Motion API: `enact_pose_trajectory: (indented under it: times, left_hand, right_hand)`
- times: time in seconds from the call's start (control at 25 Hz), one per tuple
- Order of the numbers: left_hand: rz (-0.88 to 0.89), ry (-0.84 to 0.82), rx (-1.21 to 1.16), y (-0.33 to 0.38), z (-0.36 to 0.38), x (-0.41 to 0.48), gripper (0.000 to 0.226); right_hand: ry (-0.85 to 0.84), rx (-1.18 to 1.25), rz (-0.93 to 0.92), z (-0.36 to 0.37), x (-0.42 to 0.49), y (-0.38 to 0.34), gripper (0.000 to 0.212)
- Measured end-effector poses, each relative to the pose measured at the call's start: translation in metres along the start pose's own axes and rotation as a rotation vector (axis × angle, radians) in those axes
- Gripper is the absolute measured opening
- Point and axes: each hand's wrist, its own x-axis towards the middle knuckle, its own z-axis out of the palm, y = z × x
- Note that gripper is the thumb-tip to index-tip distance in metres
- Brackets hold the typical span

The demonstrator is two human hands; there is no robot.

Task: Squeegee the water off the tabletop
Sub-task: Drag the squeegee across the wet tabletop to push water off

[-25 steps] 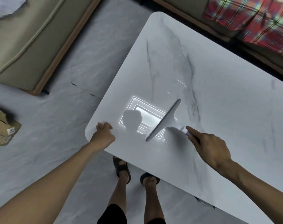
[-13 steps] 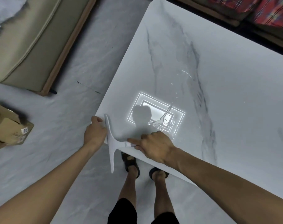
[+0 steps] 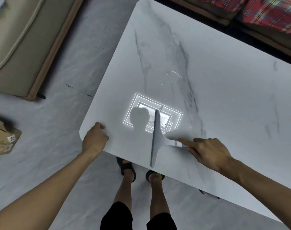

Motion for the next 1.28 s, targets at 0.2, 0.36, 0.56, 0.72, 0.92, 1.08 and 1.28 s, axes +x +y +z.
enact_pose_trajectory:
  times: [0.2, 0.36, 0.56, 0.72, 0.92, 1.08, 1.28]
  left_hand:
    - [0.034, 0.121, -0.049, 0.003, 0.007, -0.007, 0.01]
    - [0.054, 0.132, -0.011, 0.004, 0.014, -0.015, 0.014]
    - [0.093, -0.003, 0.036, 0.01, 0.031, -0.019, 0.038]
    - [0.065, -0.214, 0.11, 0.026, 0.052, -0.021, 0.052]
    - [0.024, -0.234, 0.21, 0.052, 0.054, -0.024, 0.053]
    - [0.14, -0.086, 0.122, 0.08, 0.045, -0.031, 0.035]
    - [0.192, -0.066, 0.0, 0.128, 0.036, -0.038, 0.019]
  right_hand:
    - [-0.041, 0.078, -0.12, -0.005, 0.01, -0.027, 0.041]
    - [-0.201, 0.114, -0.287, 0.008, 0.054, -0.079, 0.04]
    - [-0.201, 0.046, -0.269, 0.01, 0.058, -0.054, 0.041]
    - [-0.149, 0.1, -0.133, 0.0, 0.024, 0.004, 0.041]
    - [-0.131, 0.083, -0.01, 0.003, -0.021, 0.051, 0.04]
    - [-0.058, 0.104, 0.105, -0.012, -0.059, 0.077, 0.043]
    - [-0.035, 0.119, 0.291, -0.039, -0.077, 0.112, 0.043]
